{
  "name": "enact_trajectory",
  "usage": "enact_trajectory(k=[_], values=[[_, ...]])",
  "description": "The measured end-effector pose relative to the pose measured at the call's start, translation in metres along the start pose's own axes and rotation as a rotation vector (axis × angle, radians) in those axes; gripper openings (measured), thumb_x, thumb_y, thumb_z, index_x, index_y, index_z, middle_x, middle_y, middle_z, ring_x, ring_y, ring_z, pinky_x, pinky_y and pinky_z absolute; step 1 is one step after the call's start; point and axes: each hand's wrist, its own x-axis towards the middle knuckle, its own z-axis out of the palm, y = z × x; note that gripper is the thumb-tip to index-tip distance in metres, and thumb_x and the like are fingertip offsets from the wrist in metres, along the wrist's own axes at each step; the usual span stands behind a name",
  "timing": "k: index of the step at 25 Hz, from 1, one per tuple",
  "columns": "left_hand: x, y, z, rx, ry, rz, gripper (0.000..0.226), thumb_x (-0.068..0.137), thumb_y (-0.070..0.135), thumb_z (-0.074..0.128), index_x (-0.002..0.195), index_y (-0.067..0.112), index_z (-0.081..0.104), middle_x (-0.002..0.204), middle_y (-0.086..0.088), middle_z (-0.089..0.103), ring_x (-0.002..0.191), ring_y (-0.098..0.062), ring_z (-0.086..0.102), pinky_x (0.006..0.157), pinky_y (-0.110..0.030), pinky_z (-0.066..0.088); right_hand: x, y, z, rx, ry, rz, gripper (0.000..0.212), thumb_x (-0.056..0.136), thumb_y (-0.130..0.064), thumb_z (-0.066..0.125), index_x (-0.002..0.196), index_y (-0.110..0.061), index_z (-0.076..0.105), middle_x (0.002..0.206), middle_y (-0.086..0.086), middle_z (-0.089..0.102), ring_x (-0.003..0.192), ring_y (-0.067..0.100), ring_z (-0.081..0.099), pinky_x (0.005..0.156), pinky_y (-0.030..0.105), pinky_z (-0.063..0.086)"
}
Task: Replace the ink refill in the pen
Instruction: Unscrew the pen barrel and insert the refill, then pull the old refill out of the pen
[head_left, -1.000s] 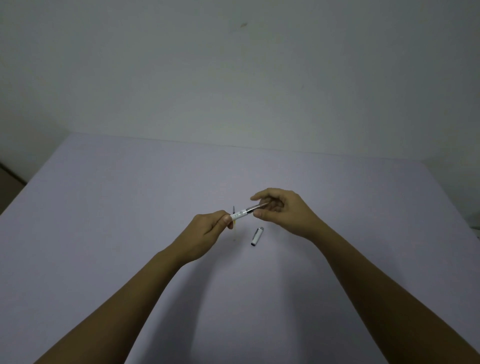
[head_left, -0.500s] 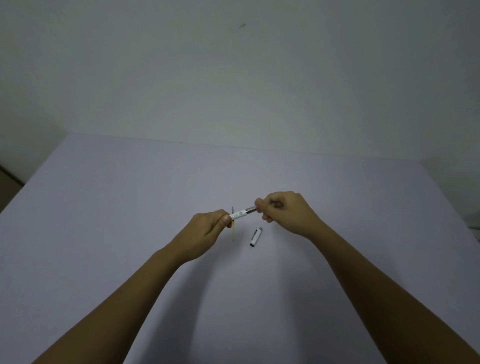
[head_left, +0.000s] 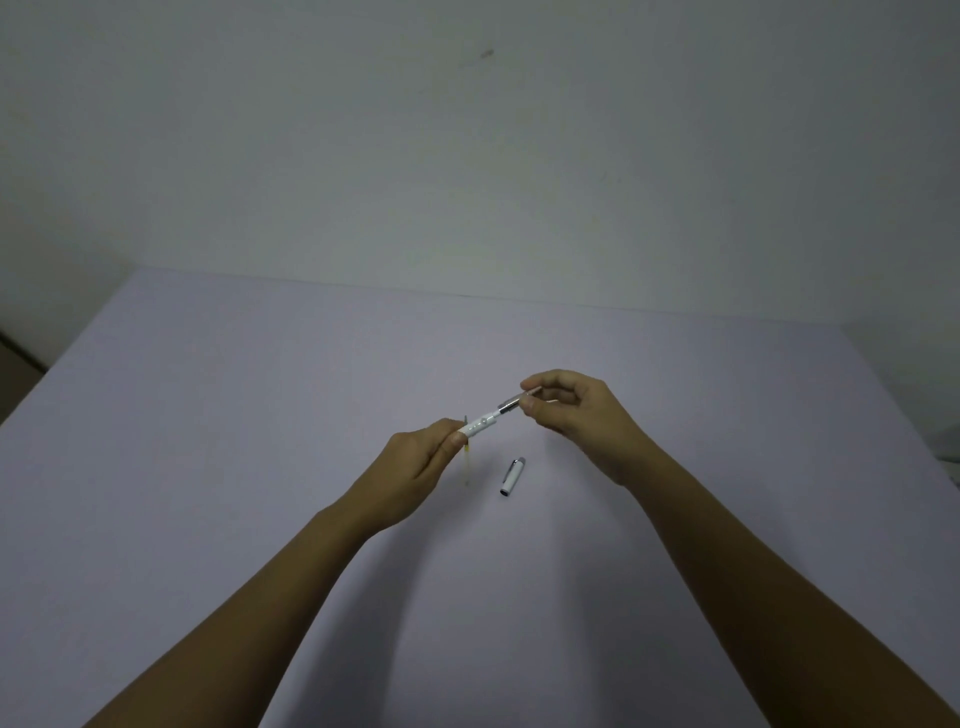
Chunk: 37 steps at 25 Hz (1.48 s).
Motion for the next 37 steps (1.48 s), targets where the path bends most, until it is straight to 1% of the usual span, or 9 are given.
enact_trajectory(k=[3,8,11,14,20,23,26,28,37], values=[[-0.003,0.000,0.005,-0.034,-0.040,-0.001,0.019,0.096,0.035,0.034,0.107,0.029,0.048,0.070,0.011,0.060,0.065,-0.009,0.057,0.060,-0.016,0.041,0.002,0.002,0.003,0.123,0.038,0.017,0.012,0.082,-0.012,0.066,0.087,-0.023,0.069,0.082,-0.001,0.065,0.077,0.007,0.060,0.081,0.024,0.047],[-0.001,-0.002,0.017,0.067,0.097,0.047,0.028,0.090,0.040,0.049,0.094,0.015,0.062,0.081,0.003,0.066,0.073,-0.009,0.058,0.068,-0.023,0.046,0.007,-0.001,0.012,0.159,0.049,0.008,0.014,0.084,-0.013,0.065,0.090,-0.025,0.069,0.090,0.000,0.069,0.090,0.010,0.064,0.077,0.017,0.049],[-0.001,-0.007,0.025,0.119,0.154,0.068,0.029,0.088,0.036,0.056,0.092,0.009,0.068,0.078,-0.006,0.066,0.070,-0.017,0.057,0.065,-0.025,0.045,0.012,0.002,0.017,0.167,0.085,0.007,0.015,0.085,-0.015,0.064,0.091,-0.028,0.069,0.092,0.000,0.068,0.097,0.012,0.063,0.082,0.020,0.049],[-0.001,-0.013,0.028,0.129,0.149,0.040,0.025,0.087,0.029,0.058,0.091,0.006,0.069,0.073,-0.012,0.067,0.066,-0.022,0.058,0.065,-0.035,0.049,0.021,0.006,0.020,0.205,0.144,-0.002,0.016,0.086,-0.015,0.063,0.093,-0.029,0.067,0.096,0.002,0.065,0.099,0.013,0.060,0.087,0.022,0.048],[0.004,-0.030,0.022,0.148,0.126,-0.023,0.024,0.087,0.030,0.059,0.083,0.009,0.069,0.068,-0.012,0.064,0.063,-0.023,0.057,0.065,-0.041,0.051,0.046,0.021,0.015,0.524,0.333,0.043,0.015,0.090,-0.012,0.056,0.101,-0.020,0.063,0.092,-0.006,0.064,0.090,0.001,0.060,0.079,0.014,0.047],[0.006,-0.030,0.019,0.133,0.151,-0.028,0.037,0.085,0.041,0.053,0.082,0.007,0.069,0.065,-0.014,0.064,0.062,-0.026,0.057,0.062,-0.043,0.051,0.047,0.057,0.006,0.377,0.447,0.169,0.021,0.087,-0.013,0.061,0.108,-0.009,0.062,0.092,-0.003,0.064,0.084,0.002,0.059,0.074,0.014,0.046],[0.007,-0.029,0.018,0.129,0.171,-0.016,0.022,0.087,0.029,0.060,0.086,0.010,0.071,0.065,-0.013,0.064,0.063,-0.025,0.056,0.062,-0.040,0.049,0.037,0.108,0.007,0.063,0.524,0.385,0.027,0.077,-0.014,0.072,0.102,-0.004,0.068,0.088,0.006,0.067,0.073,0.011,0.059,0.070,0.022,0.048],[0.004,-0.029,0.018,0.132,0.173,-0.023,0.017,0.087,0.025,0.060,0.089,0.012,0.071,0.066,-0.012,0.064,0.064,-0.023,0.056,0.063,-0.037,0.048,0.026,0.132,0.013,-0.115,0.523,0.465,0.026,0.075,-0.016,0.074,0.097,-0.004,0.070,0.084,0.006,0.067,0.076,0.016,0.060,0.074,0.025,0.045],[0.005,-0.038,0.014,0.127,0.201,-0.077,0.035,0.083,0.038,0.051,0.081,0.008,0.069,0.063,-0.013,0.062,0.061,-0.024,0.055,0.060,-0.041,0.049,0.030,0.156,0.029,-0.250,0.526,0.486,0.023,0.075,-0.016,0.074,0.094,-0.003,0.069,0.096,0.016,0.074,0.080,0.016,0.059,0.077,0.024,0.045]])
